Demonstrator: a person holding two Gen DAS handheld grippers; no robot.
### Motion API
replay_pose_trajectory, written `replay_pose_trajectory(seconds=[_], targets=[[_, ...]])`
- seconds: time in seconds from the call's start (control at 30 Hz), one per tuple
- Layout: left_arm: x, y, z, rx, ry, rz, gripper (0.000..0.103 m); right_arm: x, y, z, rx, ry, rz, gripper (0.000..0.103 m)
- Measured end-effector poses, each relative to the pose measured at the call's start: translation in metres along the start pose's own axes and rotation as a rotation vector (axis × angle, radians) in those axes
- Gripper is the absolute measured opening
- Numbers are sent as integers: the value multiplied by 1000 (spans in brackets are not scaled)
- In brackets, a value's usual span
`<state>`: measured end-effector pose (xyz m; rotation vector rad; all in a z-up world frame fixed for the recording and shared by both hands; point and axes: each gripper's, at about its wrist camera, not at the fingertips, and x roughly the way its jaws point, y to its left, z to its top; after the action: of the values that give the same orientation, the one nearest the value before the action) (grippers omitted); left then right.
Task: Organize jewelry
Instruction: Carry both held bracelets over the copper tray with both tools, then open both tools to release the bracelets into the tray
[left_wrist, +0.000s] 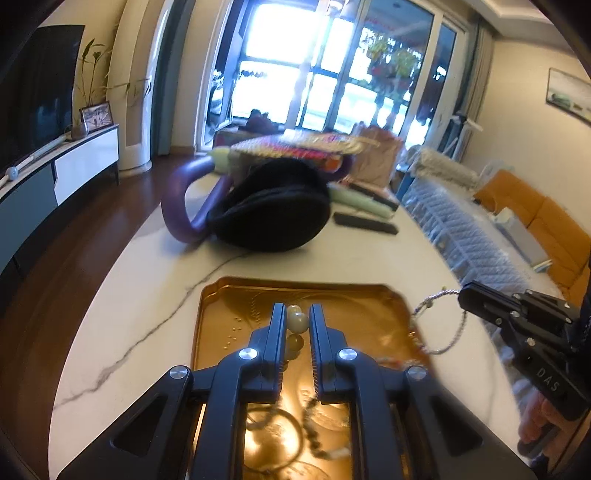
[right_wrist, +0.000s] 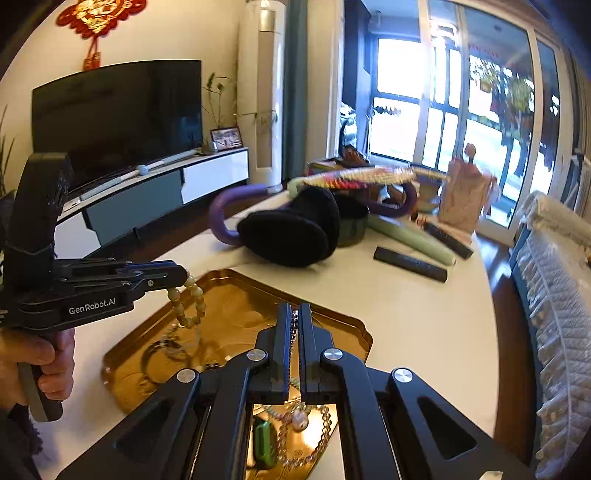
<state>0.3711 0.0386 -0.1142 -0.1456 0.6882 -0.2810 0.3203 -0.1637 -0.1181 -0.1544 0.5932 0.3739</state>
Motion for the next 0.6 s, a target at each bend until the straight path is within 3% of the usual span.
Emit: replay_pose_trajectory(seconds=[0.27, 0.47, 0.53, 0.6], targets=[[46, 15, -17, -24, 118, 67, 13, 49, -21, -31, 75, 131, 12, 3], [35, 11, -18, -21, 107, 111, 17, 47, -27, -35, 137, 139, 19, 6], [25, 9, -17, -24, 105, 114, 33, 38, -30, -33, 173, 122, 51, 20], [9, 3, -16, -9, 84, 122, 61, 24, -26, -31, 170, 92, 53, 58]])
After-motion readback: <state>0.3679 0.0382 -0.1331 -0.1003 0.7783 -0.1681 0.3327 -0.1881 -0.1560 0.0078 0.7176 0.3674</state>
